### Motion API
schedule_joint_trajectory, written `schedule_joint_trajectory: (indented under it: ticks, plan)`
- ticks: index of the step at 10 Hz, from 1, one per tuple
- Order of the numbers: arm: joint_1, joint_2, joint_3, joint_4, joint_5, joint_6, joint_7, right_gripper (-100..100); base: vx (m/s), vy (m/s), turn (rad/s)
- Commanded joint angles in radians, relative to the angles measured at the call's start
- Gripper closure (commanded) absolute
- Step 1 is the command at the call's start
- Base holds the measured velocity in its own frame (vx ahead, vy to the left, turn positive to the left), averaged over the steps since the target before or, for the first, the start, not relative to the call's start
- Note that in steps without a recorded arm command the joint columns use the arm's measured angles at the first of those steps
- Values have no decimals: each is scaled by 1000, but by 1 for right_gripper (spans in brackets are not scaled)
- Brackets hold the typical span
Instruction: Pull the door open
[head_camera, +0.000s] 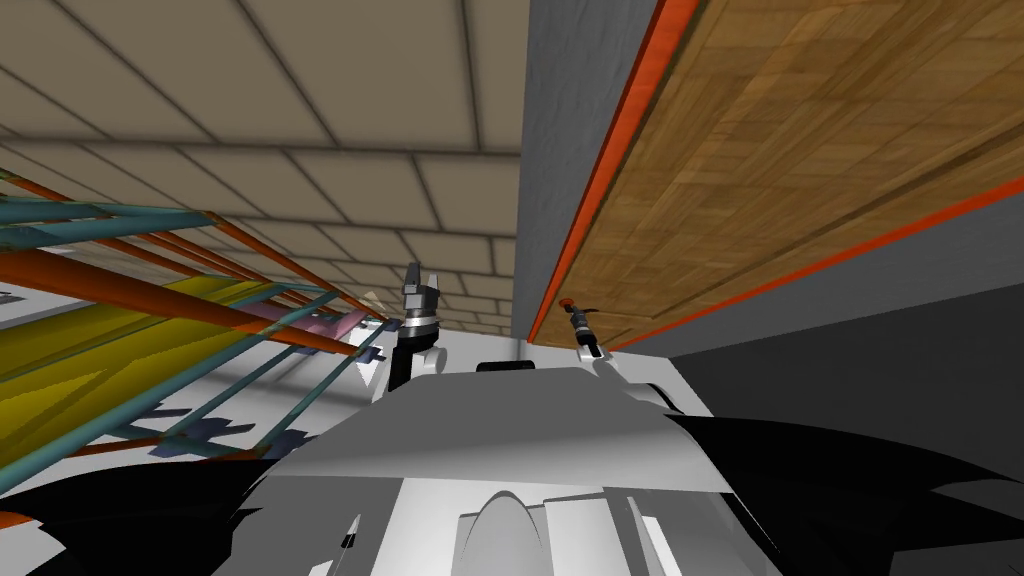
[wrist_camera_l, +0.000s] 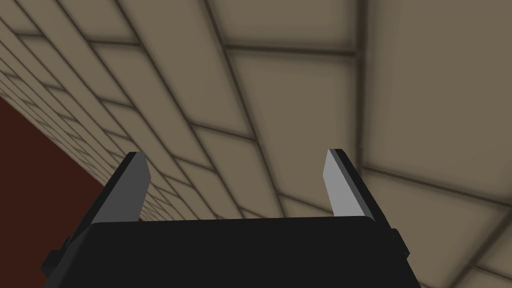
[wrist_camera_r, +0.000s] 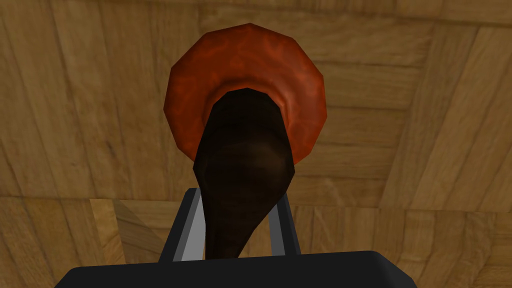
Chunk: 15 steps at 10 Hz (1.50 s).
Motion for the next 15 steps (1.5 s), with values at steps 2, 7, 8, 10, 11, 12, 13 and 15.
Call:
schedule_joint_trajectory:
  ticks: [2,7,8,10,11,12,13,15]
  plan:
    - [16,-16,28,0,14,-26,-30,100,-181,-49,82]
    - [49,-57,81,-17,39,-73,-95,100,-205,-78,99]
    - [44,-50,76,-13,36,-64,-86,100,-96,-35,24]
    - [77,-77,98,-15,47,-113,-121,100,-188,-74,133]
    - [84,-83,102,-16,49,-124,-128,100,-184,-77,94]
    - [91,-89,107,-17,51,-134,-134,100,-128,-40,67]
    - [104,-102,115,-19,56,-155,-148,100,-122,-41,99]
    - [129,-124,131,-22,63,-193,-173,100,-180,-74,121]
